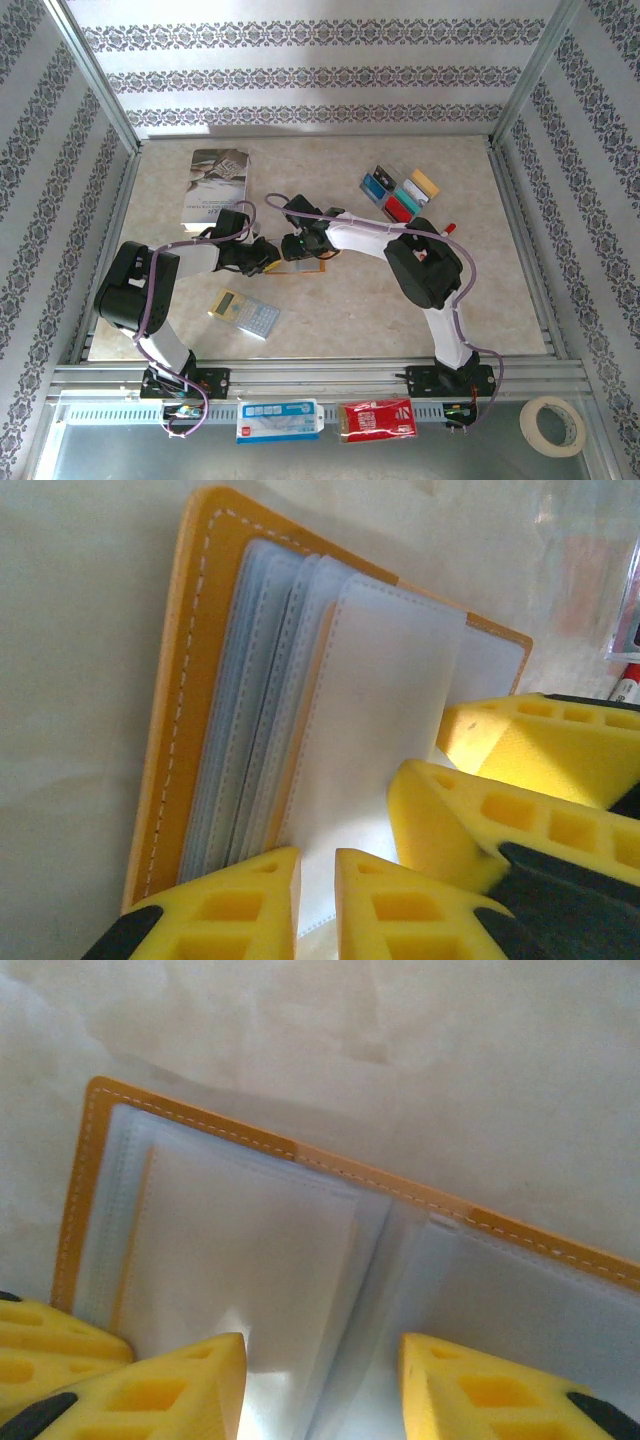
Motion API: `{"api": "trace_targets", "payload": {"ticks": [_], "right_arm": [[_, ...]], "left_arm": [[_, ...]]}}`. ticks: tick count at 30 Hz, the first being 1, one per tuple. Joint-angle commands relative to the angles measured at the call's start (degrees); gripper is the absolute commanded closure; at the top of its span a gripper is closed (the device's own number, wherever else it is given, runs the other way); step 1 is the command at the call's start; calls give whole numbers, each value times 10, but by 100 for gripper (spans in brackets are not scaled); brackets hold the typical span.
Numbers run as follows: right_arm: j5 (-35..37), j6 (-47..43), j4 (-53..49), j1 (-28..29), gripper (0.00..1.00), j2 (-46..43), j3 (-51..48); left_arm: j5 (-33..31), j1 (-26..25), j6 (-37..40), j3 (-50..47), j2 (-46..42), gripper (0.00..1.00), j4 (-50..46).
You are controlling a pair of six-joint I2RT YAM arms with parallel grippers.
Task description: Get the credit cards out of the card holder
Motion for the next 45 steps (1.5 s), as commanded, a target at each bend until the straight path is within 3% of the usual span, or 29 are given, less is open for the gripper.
{"api": "trace_targets", "payload": {"ticks": [1,12,20,36,42,45], "right_arm": [[-1,1,-30,-3,56,18,18],[4,4,-32,-11,68,22,1],[-32,11,-4,-22,70,10,-19],[-47,17,2,-27,74,12,-24],[-46,17,4,-28,75,12,-25],[-46,19,4,-28,75,13,-26]], "left_arm": [[1,-6,-5,-11,-10,81,0],[-42,13,-5,-12,-78,71,-36],[-9,11,3,0,-50,68,-41],[-27,3,24,12,-30,69,-63],[-68,3,31,12,-68,71,-94],[-59,3,26,11,-82,75,-91]]}}
